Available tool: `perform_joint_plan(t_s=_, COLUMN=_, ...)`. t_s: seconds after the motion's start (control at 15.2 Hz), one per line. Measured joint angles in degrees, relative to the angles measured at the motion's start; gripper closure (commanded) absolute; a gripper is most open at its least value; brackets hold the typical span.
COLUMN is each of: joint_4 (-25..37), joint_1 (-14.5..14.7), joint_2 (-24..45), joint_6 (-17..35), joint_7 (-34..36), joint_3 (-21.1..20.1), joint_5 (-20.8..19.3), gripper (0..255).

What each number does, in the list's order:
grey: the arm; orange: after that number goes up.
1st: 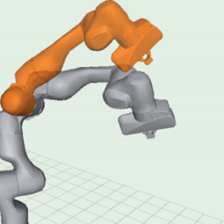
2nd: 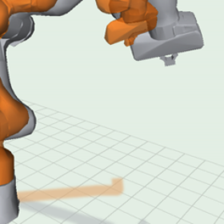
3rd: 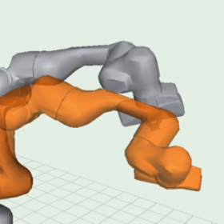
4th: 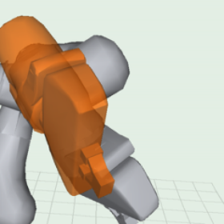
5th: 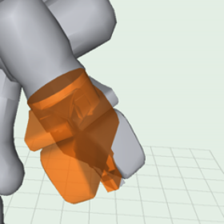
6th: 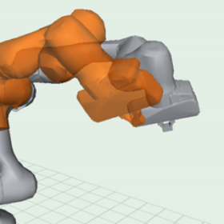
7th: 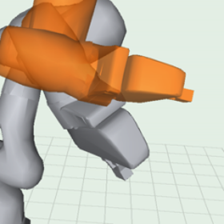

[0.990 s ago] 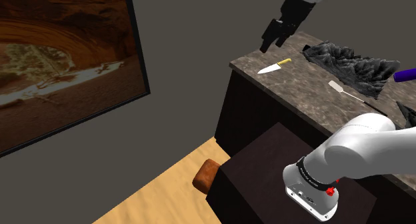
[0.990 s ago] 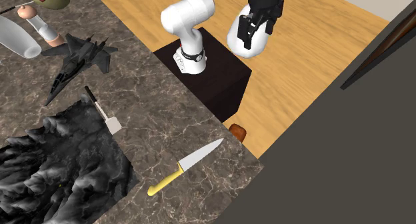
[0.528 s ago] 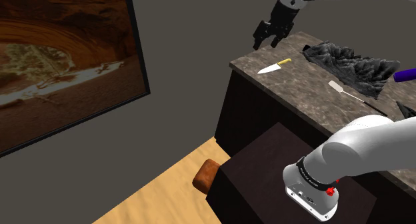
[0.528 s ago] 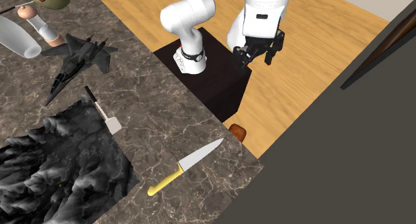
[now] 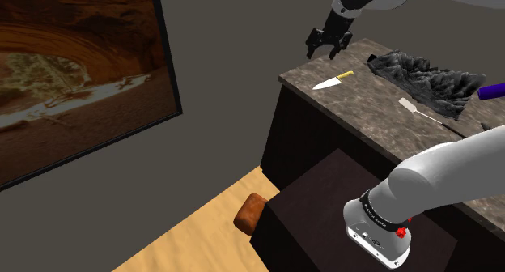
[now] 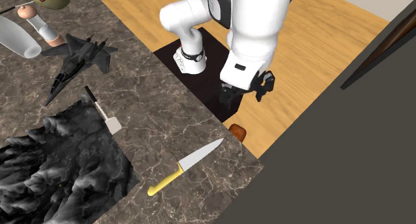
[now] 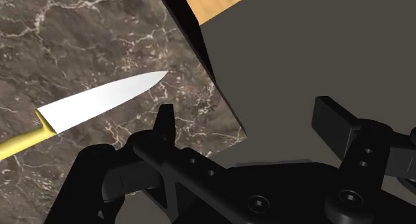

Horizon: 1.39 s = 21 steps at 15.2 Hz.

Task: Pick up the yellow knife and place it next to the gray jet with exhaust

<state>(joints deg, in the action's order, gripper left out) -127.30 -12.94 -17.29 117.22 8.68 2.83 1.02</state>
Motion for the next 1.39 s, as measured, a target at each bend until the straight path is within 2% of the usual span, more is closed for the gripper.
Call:
perform_joint_plan(t_s=0.66, joint_4=7.7, joint_1=-5.6, joint_2=14.6, joint_6=5.5, joint_7=6.9, joint_3=4.9, joint_5=-0.4, gripper=0)
perform_joint_plan(t_s=1.39, joint_4=16.7, joint_1=-11.6, joint_2=29.0, joint_6=8.8, joint_7=13.4, joint_3=10.6, joint_5=2.1, gripper=0)
